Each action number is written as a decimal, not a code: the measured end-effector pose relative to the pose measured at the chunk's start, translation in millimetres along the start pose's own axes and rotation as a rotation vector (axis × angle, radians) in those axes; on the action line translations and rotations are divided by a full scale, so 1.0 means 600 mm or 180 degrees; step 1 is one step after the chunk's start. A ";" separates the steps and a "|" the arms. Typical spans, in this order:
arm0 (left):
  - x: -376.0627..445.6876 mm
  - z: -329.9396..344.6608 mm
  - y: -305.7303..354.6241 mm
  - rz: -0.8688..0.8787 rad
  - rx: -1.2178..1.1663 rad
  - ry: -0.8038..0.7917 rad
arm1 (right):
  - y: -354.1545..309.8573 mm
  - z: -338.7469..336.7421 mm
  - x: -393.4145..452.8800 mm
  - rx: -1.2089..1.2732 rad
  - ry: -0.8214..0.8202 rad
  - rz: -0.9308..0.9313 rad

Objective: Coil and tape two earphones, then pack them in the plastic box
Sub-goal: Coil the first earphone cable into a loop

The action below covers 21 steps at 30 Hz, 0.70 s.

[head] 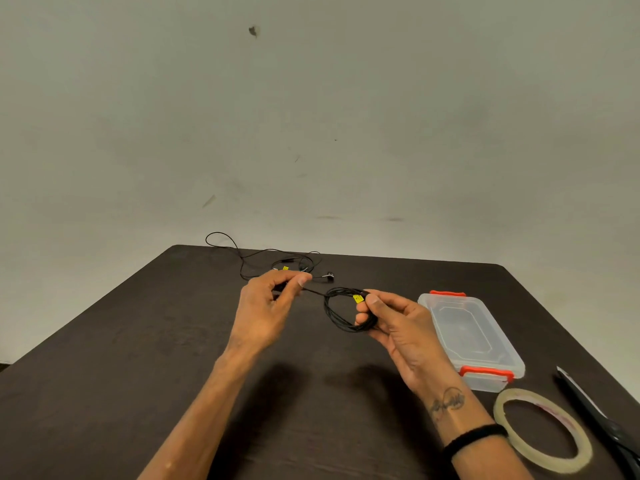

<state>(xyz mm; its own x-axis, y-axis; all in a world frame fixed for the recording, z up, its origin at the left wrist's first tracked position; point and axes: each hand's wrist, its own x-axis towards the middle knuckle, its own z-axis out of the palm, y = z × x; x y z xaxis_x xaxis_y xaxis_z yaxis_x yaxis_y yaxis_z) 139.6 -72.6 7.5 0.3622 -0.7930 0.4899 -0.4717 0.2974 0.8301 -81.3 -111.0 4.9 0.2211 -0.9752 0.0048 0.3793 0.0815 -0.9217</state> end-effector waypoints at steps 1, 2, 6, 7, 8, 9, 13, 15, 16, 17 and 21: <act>0.001 -0.002 0.001 -0.0070 -0.0125 -0.0013 | 0.000 0.000 0.001 -0.0083 -0.0011 -0.0012; 0.002 -0.001 0.002 -0.0140 -0.0286 -0.0056 | -0.001 0.000 0.001 -0.0119 -0.0013 -0.0006; -0.003 0.010 0.001 -0.0457 -0.0615 -0.0844 | -0.007 -0.004 -0.002 0.0186 0.0094 0.0140; -0.007 0.013 -0.003 -0.0483 -0.0460 -0.1130 | -0.009 -0.006 -0.002 0.0320 0.0130 0.0184; -0.011 0.014 -0.006 -0.0464 -0.0278 -0.1386 | -0.011 -0.006 -0.002 0.0448 0.0151 0.0220; -0.014 0.014 -0.008 -0.0433 -0.0150 -0.1584 | -0.013 -0.007 -0.001 0.0551 0.0153 0.0246; -0.014 0.010 -0.004 -0.0347 0.0032 -0.1927 | -0.010 -0.003 0.001 0.0689 0.0106 0.0326; -0.017 0.018 0.001 -0.0236 0.0284 -0.1733 | -0.006 0.000 0.003 0.0703 0.0080 0.0297; -0.022 0.024 0.003 -0.0194 0.0387 -0.1561 | -0.005 0.000 0.003 0.0689 0.0064 0.0261; -0.026 0.030 0.005 -0.0142 0.0432 -0.1440 | -0.005 0.000 0.003 0.0670 0.0041 0.0225; -0.033 0.038 0.011 -0.0008 0.0218 -0.1642 | -0.007 0.000 0.002 0.0617 0.0023 0.0182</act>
<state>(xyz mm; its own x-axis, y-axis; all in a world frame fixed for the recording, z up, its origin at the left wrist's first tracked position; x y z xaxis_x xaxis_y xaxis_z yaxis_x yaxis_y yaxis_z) 110.8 -67.4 -2.7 -0.0719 -0.9577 0.2786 -0.5290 0.2734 0.8034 -82.8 -112.4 8.6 0.2411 -0.9693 -0.0489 0.5324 0.1742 -0.8283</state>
